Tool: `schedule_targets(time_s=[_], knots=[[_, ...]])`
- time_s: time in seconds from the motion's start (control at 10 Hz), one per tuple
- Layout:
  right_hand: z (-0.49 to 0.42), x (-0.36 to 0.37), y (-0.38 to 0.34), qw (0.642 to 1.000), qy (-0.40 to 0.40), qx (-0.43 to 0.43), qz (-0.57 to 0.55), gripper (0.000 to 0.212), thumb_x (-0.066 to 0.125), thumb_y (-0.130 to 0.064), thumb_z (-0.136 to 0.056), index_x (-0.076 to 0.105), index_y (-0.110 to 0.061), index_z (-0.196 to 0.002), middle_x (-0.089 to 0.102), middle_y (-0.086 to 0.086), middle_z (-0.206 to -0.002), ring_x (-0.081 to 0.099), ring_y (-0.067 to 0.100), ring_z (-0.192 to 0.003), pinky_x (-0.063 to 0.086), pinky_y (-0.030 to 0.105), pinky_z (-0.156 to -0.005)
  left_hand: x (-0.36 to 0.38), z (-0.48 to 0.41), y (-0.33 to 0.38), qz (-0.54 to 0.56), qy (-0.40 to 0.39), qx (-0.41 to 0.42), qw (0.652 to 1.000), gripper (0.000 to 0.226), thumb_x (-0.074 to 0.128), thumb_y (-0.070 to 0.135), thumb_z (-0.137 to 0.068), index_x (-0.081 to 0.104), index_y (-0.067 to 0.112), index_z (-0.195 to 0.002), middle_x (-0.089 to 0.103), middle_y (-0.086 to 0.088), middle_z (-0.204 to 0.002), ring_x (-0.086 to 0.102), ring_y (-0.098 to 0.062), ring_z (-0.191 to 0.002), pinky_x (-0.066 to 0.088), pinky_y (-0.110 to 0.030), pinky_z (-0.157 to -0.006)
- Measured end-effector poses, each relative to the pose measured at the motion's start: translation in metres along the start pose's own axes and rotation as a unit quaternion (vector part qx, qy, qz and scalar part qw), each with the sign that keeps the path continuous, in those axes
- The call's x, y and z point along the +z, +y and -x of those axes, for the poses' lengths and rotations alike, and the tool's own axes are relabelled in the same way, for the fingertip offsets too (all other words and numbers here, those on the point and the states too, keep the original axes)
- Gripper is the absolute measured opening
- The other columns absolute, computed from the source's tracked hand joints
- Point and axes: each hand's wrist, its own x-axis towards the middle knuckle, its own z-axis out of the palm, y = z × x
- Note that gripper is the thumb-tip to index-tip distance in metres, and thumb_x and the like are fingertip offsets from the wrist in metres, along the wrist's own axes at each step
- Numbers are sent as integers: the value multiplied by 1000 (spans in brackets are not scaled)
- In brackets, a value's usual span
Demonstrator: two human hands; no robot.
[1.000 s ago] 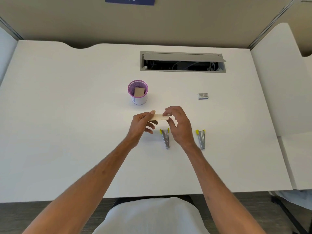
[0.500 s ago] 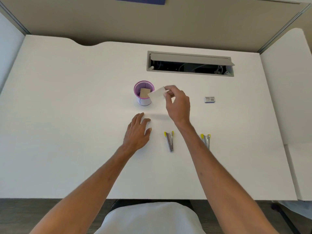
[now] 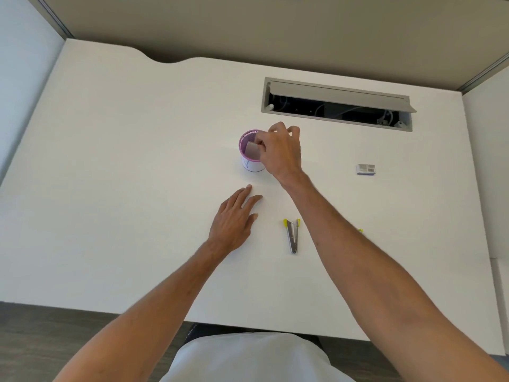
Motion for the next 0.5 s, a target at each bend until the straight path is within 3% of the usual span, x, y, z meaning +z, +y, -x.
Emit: schedule_targets(time_s=[0.2,0.4,0.5], knots=[[1,2,-1,1000,-2,-4,-12,31,64,-11,-97,81,-26,-118,74,4,-115,58,19,-130,34,42,-109,-3,1,0,4,-7,-2,1000,53,51,34,-115,38,31,-166,23,1,-182,21,-23,-167,29,-40,-130],[32,-5,2,990,98,44,-87,41,60,1,-95,80,-23,-121,77,-1,-109,64,21,-120,46,41,-98,-1,4,1,11,-2,-2,1000,54,52,32,-114,38,30,-167,21,0,-182,19,-24,-168,25,-40,-132],[64,-3,10,985,113,69,-111,48,60,5,-95,73,-22,-133,77,-5,-121,64,22,-119,47,42,-98,-3,3,3,17,-1,-7,1000,56,53,30,-114,37,27,-167,20,-2,-182,18,-25,-169,24,-41,-133]])
